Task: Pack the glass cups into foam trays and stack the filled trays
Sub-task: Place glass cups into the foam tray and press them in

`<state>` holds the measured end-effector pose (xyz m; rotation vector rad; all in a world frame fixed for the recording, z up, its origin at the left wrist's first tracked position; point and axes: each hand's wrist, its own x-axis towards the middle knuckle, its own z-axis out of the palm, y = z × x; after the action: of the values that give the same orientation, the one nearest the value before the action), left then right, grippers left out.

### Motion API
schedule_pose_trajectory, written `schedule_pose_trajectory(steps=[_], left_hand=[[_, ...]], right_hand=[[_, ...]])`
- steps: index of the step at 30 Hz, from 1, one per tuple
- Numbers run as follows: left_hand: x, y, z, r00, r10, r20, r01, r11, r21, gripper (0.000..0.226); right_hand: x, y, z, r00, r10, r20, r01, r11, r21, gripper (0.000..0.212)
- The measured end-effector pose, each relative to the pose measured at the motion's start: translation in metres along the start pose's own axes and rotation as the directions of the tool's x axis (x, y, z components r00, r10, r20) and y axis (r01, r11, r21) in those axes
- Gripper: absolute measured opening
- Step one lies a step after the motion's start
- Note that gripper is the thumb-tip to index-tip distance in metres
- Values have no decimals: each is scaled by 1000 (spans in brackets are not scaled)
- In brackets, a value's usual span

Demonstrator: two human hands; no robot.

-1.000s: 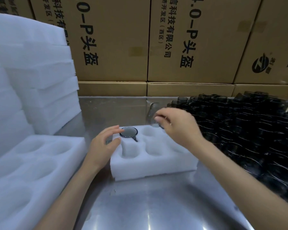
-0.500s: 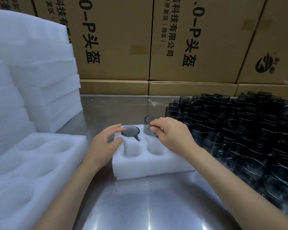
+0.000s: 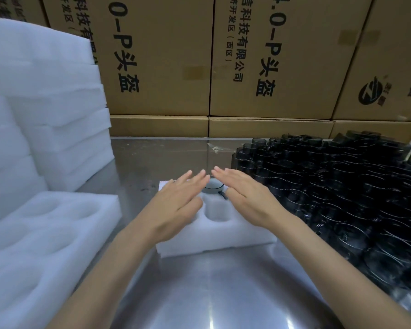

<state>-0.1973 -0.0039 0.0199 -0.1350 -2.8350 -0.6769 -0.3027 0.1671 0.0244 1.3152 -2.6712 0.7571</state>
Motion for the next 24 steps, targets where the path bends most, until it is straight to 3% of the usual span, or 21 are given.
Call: schedule_pose_trajectory(steps=[4, 9, 12, 15, 17, 20, 22, 24], left_hand=[[0, 4, 2, 991, -82, 106, 72, 993, 92, 71], [3, 3, 3, 989, -103, 109, 87, 986, 144, 65], [2, 0, 10, 998, -63, -7, 63, 986, 153, 45], [-5, -1, 14, 959, -41, -279, 16, 996, -89, 41], [-9, -3, 13, 905, -106, -413, -42, 942, -332, 32], [-8, -8, 14, 884, -186, -429, -76, 848, -524, 33], [-6, -9, 14, 890, -197, -411, -64, 839, -540, 28], [-6, -9, 14, 896, -200, -397, -48, 844, -535, 28]], right_hand=[[2, 1, 4, 992, 58, 114, -42, 990, -136, 48], [4, 1, 5, 988, 57, 145, -36, 989, -141, 46], [4, 1, 5, 989, 65, 132, -52, 994, -101, 47], [2, 2, -1, 989, 97, -115, -100, 995, -20, 43], [-1, 8, -14, 926, 127, -356, -156, 986, -54, 38], [-8, 31, -42, 782, 251, -571, -414, 894, -173, 38], [-15, 50, -56, 699, 412, -584, -631, 740, -232, 42], [-18, 61, -64, 629, 576, -522, -751, 624, -216, 46]])
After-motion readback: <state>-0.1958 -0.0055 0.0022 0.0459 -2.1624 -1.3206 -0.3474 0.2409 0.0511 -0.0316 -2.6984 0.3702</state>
